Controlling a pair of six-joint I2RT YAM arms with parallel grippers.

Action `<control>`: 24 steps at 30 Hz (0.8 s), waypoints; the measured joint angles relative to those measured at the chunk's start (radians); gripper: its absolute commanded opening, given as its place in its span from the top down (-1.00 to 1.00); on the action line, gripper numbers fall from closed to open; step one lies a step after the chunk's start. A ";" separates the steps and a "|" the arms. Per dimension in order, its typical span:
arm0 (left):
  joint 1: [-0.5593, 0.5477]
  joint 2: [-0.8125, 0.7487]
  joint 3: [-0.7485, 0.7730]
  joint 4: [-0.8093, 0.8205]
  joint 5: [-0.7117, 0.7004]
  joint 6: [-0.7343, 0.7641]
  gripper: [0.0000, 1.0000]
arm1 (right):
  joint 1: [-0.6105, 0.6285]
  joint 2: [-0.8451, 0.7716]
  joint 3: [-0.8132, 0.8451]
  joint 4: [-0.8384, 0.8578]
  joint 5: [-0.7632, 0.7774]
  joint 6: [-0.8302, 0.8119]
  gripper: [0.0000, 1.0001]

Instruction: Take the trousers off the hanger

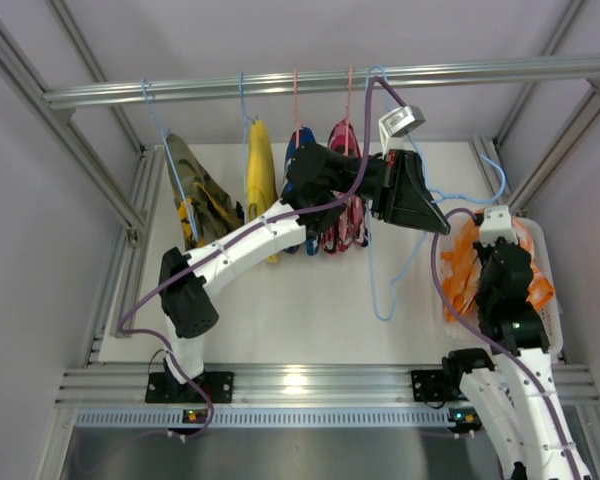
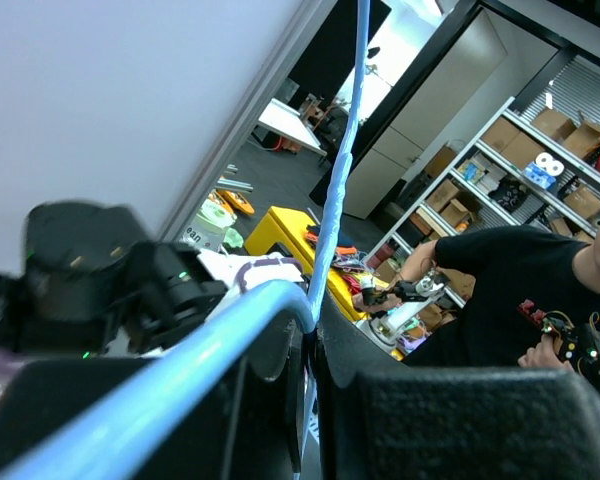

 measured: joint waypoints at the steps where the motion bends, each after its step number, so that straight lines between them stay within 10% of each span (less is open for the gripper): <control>1: 0.000 0.000 0.000 0.006 0.000 -0.005 1.00 | 0.000 0.005 -0.027 0.004 -0.006 0.007 1.00; 6: 0.001 0.004 0.000 0.040 0.000 -0.025 1.00 | 0.000 0.001 -0.146 0.005 -0.058 0.048 0.84; 11: 0.003 0.004 0.002 0.057 0.000 -0.029 1.00 | -0.001 -0.067 -0.162 -0.033 -0.132 0.068 -0.33; 13: 0.003 0.004 0.003 0.060 -0.001 -0.029 1.00 | -0.001 -0.111 -0.155 -0.070 -0.162 0.070 -0.48; 24: 0.003 0.054 0.114 0.058 -0.013 0.001 1.00 | 0.002 -0.312 0.317 -0.232 -0.416 0.188 -0.46</control>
